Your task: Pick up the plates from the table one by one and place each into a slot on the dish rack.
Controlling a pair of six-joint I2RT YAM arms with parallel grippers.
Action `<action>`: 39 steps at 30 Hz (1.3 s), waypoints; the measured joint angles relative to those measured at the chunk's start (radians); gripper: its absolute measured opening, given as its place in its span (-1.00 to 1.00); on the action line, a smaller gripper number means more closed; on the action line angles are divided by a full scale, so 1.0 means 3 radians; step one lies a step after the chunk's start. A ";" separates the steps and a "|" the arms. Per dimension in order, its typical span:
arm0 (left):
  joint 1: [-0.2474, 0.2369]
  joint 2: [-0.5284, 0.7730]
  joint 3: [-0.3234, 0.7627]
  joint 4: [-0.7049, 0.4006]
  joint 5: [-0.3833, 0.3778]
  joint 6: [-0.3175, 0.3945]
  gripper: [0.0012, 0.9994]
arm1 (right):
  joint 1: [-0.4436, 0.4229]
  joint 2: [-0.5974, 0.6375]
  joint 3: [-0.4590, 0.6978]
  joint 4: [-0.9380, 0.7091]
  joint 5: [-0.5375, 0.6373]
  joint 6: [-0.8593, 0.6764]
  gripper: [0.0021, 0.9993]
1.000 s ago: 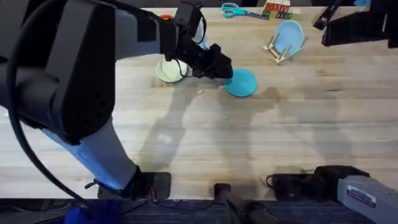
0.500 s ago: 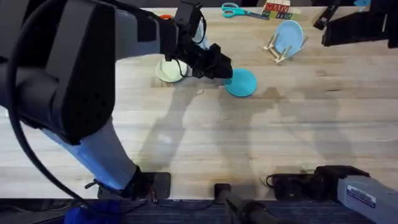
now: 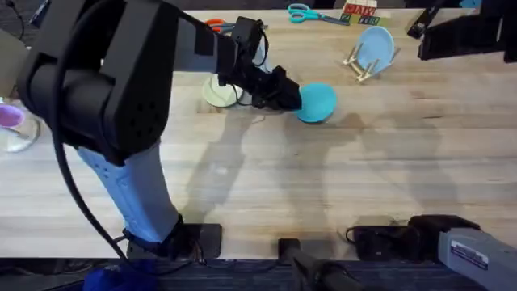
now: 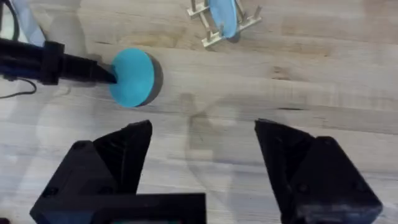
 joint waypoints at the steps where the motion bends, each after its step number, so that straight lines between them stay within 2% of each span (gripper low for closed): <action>1: 0.0000 0.0017 0.0007 0.0000 0.0019 -0.0011 -0.92 | 0.0000 0.0000 0.0000 -0.0001 0.0001 0.0000 0.99; 14: 0.0004 0.0062 0.0027 0.0013 0.0088 -0.0127 -0.92 | 0.0000 0.0001 0.0000 -0.0034 -0.0007 0.0015 0.99; 19: 0.0004 0.0062 0.0027 0.0013 0.0088 -0.0138 -0.92 | -0.0019 0.0008 0.0001 -0.0023 -0.0155 0.0029 0.99; 29: 0.0004 0.0062 0.0027 0.0013 0.0087 -0.0139 -0.92 | -0.0327 0.0456 0.0018 -0.0025 -0.0845 0.0055 0.99; 39: 0.0004 0.0062 0.0027 0.0013 0.0087 -0.0139 -0.92 | -0.0346 0.0998 0.0018 -0.0090 -0.1486 -0.0003 0.99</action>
